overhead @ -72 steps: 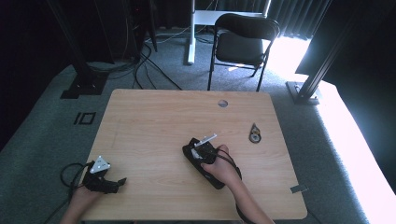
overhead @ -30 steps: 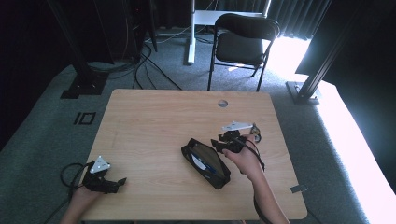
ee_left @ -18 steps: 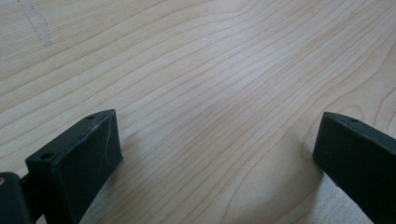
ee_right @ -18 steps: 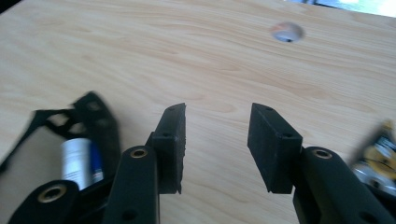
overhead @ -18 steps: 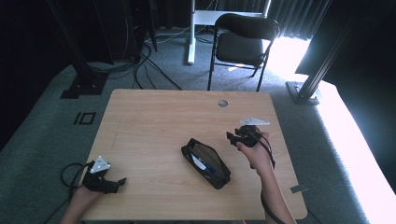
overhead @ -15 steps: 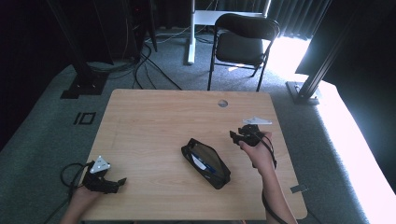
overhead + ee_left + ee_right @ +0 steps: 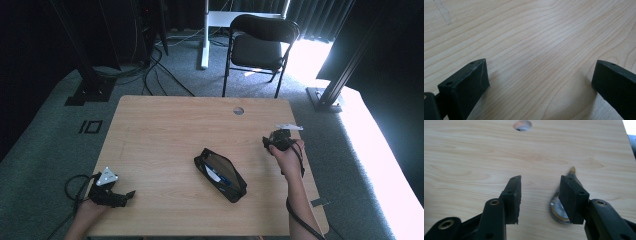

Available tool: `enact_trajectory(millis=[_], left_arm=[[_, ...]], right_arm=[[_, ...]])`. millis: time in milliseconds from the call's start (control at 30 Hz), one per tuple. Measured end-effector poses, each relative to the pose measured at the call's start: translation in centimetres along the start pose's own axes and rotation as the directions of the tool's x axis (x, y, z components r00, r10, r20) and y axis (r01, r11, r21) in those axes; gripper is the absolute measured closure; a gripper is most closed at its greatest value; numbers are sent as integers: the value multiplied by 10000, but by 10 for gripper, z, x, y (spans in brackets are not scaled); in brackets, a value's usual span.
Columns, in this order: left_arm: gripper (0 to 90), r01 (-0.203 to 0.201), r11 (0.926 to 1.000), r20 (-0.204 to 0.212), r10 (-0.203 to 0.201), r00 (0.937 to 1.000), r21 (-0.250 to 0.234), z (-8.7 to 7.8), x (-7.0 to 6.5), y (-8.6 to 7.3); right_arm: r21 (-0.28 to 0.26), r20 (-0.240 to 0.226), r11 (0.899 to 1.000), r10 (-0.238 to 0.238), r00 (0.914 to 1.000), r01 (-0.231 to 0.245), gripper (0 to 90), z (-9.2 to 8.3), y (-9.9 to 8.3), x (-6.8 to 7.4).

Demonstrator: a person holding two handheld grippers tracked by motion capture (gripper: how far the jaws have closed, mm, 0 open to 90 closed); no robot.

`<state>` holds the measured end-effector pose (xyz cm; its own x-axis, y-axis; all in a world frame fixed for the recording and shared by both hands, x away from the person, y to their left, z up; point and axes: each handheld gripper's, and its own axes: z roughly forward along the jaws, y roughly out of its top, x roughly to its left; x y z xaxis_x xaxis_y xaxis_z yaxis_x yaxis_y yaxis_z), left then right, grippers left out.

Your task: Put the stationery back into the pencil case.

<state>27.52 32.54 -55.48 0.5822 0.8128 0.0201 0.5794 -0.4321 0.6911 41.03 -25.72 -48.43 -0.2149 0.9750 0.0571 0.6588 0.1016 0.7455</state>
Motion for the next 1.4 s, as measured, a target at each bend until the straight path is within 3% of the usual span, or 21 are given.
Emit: enact_trajectory(millis=[200, 767, 1200, 1400], left_arm=[[12, 1, 10000, 1, -1, 10000, -1, 0, 0, 0], [12, 0, 10000, 1, 0, 10000, 0, 0, 0, 0], [12, -1, 10000, 2, 1, 10000, 1, 0, 0, 0], [12, 1, 10000, 1, -1, 10000, 0, 0, 0, 0]], right_arm=[[231, 345, 9987, 449, 9984, -457, 499, 14, -3, -14], [920, 980, 9873, 1202, 9879, -1292, 459, 47, -3, -35], [1350, 907, 9822, 1187, 9888, -1303, 458, 64, -8, -38], [1491, 851, 9834, 914, 9922, -1034, 468, 66, -10, -35]])
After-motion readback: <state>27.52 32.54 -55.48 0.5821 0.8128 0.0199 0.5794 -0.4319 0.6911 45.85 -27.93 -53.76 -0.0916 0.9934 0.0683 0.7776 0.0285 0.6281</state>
